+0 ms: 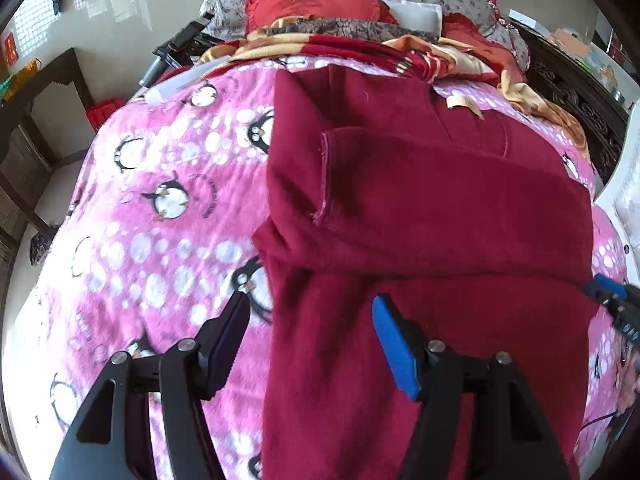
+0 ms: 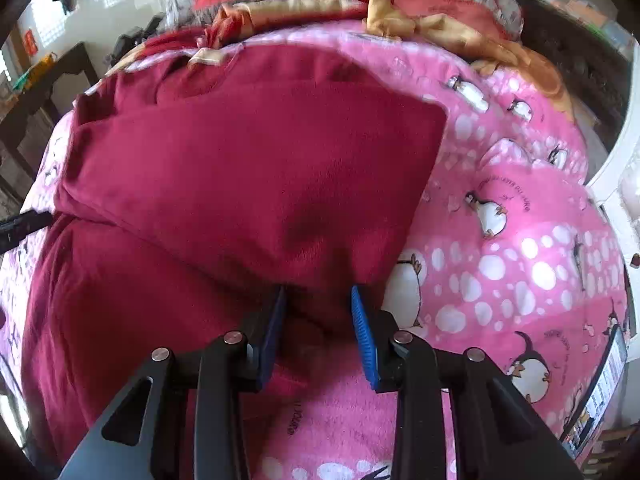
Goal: Fold small clothes
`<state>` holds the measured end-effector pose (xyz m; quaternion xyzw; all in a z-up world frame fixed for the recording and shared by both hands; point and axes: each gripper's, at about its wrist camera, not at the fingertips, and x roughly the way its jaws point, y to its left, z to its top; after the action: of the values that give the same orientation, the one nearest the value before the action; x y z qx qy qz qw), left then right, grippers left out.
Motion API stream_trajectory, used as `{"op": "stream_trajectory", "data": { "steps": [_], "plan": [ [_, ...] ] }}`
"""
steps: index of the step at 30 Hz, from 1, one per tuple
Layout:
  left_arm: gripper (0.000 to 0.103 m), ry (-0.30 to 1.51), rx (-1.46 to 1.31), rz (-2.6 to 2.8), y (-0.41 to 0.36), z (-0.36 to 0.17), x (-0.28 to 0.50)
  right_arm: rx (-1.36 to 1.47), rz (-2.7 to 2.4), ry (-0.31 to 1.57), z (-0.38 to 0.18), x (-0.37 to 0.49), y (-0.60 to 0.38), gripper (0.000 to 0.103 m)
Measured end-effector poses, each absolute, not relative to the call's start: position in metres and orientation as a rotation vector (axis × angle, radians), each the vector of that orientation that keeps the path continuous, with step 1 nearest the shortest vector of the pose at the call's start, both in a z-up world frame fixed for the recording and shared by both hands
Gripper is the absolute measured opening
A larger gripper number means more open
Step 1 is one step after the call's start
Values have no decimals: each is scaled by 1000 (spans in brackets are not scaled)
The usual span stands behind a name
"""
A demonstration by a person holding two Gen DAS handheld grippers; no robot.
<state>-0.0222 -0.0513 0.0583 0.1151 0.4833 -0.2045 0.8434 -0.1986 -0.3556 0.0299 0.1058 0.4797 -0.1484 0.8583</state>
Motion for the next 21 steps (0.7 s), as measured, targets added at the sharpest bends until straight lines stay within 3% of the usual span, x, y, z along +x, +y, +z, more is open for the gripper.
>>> {"op": "stream_trajectory", "data": {
  "steps": [5,10,19,20,21],
  "plan": [
    [68,1003,248,-434,-41,66,-37,303,-284,956,50,-233,-352,9],
    [68,1014,227,-447,-34,67,-49,440,-231,955,38,-253,-349,19],
    [68,1032,210,-458,-21,68,-70,682,-202,872,0,-247,-360,20],
    [68,1037,210,-455,-18,68,-73,693,-209,878,-5,-245,-360,18],
    [68,1040,211,-453,-15,68,-75,710,-243,874,-8,-245,-361,3]
  ]
}}
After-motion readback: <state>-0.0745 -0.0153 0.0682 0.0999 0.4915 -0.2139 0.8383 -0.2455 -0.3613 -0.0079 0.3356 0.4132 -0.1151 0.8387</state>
